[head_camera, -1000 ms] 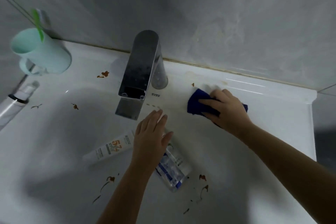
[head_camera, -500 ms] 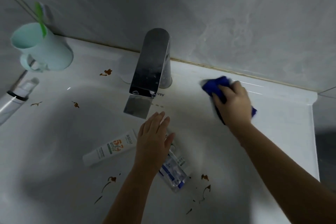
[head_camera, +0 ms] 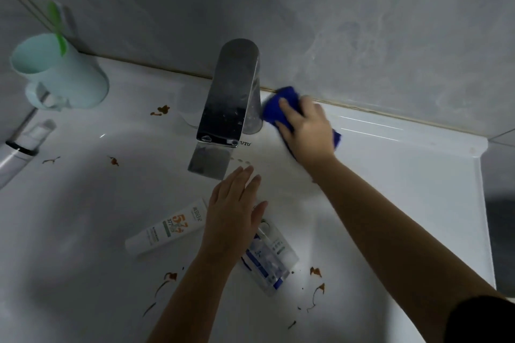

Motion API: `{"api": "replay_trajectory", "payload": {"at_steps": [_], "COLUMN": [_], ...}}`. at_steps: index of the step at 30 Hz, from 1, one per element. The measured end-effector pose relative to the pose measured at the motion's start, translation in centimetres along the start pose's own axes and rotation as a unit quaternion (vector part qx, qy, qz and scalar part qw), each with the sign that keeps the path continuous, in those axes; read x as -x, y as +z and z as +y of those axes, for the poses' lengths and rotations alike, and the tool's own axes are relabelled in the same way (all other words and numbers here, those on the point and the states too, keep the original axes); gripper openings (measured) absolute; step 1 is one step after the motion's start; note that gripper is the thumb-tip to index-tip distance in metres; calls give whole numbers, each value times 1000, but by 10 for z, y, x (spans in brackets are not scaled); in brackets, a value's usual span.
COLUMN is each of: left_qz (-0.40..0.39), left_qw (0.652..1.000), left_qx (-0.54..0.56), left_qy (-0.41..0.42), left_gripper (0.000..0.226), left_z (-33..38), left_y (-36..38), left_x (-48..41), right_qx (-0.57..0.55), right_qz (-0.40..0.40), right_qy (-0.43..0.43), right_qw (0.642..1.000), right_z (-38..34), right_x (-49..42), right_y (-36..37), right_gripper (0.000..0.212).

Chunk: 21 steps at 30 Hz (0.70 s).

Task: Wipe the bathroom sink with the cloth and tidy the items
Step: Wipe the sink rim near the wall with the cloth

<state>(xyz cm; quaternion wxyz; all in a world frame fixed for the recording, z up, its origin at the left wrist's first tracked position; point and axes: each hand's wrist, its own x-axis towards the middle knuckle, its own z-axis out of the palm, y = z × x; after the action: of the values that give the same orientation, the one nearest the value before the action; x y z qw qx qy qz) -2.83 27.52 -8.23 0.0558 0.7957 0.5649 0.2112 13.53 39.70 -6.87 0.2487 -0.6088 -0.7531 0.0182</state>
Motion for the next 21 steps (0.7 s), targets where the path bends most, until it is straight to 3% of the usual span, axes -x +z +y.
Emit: {"api": "replay_trajectory", "payload": {"at_steps": [3,9,13,16,21], "left_qz": [2,2,-2,1,7], "left_qw": [1000,1000,998,998,998], "left_qx": [-20,3,-6,-7,11], "left_qy": [-10,23,55,64,61], "left_gripper": [45,43,41,42,42], "left_z": [-6,2,-1,-3,1], "left_y": [-1,5,6,4,-1], "left_x": [2,2,9,12,11], "right_qx": [2,35,7,-5,-22], "right_qz": [-19,52,-44,-92,-51], "right_qy": [-10,90,-76,-169,-157], "right_qw": [1000,994,996,981,986], "right_z": [-7,25,-19,-5,55], "right_x": [2,60,28,31,67], "right_y": [3,-25,-2,-8,-44], "right_gripper": [38,41,33,35,36]}}
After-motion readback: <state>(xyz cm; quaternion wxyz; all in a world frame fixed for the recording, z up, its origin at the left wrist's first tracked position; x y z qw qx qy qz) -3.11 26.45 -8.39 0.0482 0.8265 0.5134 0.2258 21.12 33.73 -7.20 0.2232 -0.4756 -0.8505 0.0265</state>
